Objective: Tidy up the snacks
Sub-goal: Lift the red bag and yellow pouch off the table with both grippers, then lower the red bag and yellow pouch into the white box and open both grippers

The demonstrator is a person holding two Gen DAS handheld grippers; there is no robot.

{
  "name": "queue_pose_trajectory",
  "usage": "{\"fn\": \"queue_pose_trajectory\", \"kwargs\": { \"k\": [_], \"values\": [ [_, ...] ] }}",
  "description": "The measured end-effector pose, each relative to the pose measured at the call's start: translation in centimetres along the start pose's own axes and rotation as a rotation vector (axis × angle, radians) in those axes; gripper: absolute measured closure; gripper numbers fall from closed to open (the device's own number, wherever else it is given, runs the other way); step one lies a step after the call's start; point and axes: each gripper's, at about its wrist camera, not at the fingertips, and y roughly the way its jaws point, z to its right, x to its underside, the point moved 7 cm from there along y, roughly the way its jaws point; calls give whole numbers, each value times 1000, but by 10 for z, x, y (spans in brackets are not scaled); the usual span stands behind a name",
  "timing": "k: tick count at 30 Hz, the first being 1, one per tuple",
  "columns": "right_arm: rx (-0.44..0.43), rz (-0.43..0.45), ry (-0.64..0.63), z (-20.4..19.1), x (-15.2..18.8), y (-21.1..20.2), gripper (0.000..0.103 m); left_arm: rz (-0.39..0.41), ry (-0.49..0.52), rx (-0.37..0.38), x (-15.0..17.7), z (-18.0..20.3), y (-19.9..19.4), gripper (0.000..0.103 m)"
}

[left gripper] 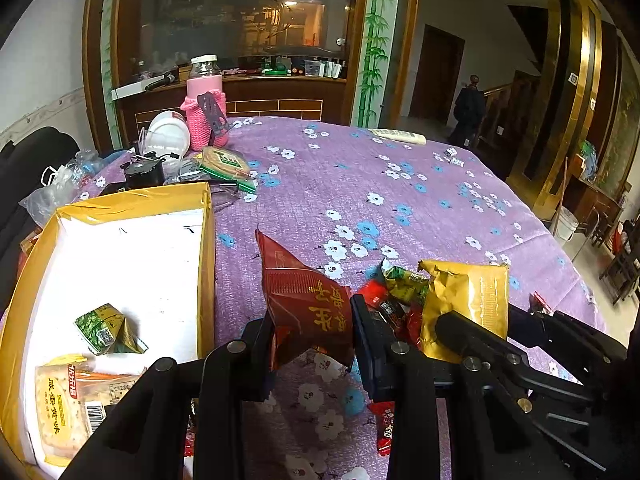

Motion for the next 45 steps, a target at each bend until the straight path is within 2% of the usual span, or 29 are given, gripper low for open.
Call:
{"fn": "queue_pose_trajectory", "kwargs": {
  "k": [20,31,38,45],
  "values": [
    [-18,0,19,2,-2,0,66,0,-15,-18,-2,-6,3,70],
    [-25,0,26,2,-2,0,66,-2,-36,-1,-3,-10,1,70],
    [-38,7,18,-3,0,-1,66,7,-112,-32,7,-52,-22,69],
    [-93,-6,19,-16,1,-2,66,28,-212,-130,25,-130,-44,69]
  ]
}}
